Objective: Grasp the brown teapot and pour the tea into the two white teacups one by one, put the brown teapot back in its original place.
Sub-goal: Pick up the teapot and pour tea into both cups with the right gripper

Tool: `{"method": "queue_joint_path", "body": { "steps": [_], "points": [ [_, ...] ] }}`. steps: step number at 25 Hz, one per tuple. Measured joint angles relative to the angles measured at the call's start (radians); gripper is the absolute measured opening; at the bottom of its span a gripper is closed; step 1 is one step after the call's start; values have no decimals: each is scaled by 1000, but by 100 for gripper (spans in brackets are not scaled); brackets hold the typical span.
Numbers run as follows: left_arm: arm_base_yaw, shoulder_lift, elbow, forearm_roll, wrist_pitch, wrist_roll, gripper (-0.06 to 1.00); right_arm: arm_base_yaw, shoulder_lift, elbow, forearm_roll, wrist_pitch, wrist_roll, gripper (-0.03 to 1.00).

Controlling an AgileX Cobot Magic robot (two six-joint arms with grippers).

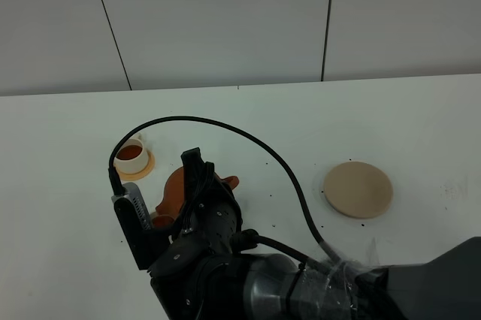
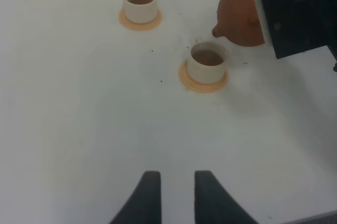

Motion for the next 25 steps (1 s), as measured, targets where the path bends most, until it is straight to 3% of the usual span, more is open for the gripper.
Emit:
{"method": "queue_joint_path", "body": {
  "steps": [12,25],
  "points": [
    [0,0,0,0,0,0,23,-2,-9,-49,108,-3,-14,10],
    [0,0,0,0,0,0,23,-124,-101,-66,445,-44,-149,10]
  ]
}}
